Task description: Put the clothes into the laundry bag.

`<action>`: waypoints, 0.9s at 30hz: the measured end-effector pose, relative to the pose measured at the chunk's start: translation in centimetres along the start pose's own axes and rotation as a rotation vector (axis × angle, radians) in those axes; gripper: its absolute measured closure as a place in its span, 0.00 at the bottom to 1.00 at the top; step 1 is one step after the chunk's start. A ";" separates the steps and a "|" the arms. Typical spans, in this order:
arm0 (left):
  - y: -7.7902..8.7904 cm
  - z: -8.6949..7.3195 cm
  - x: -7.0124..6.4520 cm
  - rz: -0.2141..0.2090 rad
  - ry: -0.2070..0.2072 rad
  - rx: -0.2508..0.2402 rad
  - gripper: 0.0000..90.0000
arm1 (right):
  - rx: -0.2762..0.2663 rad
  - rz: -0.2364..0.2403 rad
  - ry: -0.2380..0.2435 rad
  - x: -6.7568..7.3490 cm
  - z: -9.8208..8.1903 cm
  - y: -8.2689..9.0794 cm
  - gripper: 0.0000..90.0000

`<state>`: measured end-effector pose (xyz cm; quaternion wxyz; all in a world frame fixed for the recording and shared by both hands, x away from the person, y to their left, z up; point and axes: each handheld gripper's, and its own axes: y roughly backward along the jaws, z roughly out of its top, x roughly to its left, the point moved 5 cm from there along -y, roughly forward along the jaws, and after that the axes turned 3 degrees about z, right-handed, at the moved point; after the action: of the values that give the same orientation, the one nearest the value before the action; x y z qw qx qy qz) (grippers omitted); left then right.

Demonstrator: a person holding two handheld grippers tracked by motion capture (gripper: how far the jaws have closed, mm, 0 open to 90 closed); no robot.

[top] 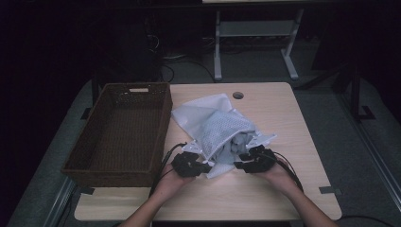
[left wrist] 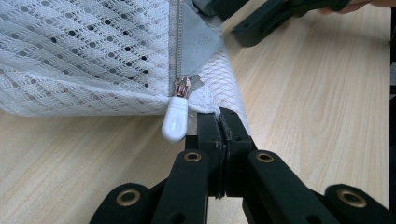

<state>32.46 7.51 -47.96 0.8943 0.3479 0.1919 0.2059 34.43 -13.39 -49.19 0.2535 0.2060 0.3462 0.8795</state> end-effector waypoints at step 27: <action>0.0 -0.2 -0.1 -0.019 -0.005 0.026 0.99 | -0.153 -0.064 0.097 1.2 8.0 -7.6 0.97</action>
<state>32.26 7.50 -48.08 0.8921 0.3580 0.1957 0.1942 40.13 -3.86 -49.04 0.2794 0.1319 0.2963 0.9037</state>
